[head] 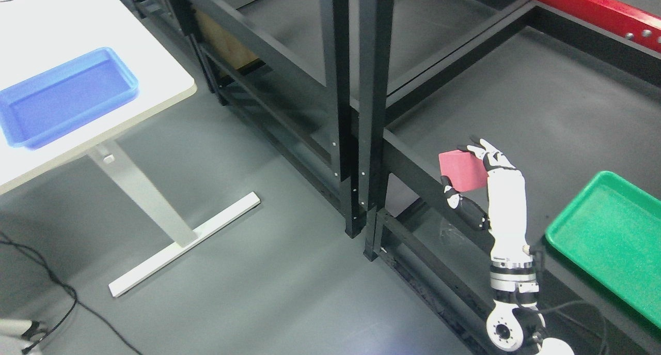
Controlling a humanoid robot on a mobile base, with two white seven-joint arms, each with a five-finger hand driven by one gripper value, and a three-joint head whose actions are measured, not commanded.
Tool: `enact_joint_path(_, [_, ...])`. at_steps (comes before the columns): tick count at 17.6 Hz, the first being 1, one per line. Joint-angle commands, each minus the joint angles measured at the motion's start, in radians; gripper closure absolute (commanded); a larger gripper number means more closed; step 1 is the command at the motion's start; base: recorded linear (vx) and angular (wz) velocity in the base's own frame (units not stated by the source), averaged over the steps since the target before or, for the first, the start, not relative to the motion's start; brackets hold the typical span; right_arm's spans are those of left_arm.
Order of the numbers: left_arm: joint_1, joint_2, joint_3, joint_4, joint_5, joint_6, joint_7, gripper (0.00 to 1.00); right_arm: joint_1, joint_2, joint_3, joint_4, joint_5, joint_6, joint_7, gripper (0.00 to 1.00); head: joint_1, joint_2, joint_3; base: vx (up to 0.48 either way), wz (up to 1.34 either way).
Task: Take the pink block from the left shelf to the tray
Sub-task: 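Turn and drive to the white table carrying the cube in the right hand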
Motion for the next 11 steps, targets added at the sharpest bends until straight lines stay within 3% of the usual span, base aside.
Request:
enact_joint_path(1, [-0.029,0.017,0.000,-0.017,0.000,0.000,0.001,0.00,0.003,-0.017,-0.002,-0.012,-0.001,0.000,-0.002,0.96,0.0000,0.000,0.000,-0.056,0.59])
enact_joint_path(11, [-0.029,0.017,0.000,-0.017,0.000,0.000,0.001,0.00,0.019,-0.017,-0.001,-0.012,-0.003,-0.007,-0.011,0.96,0.0000,0.000,0.000,-0.004,0.44])
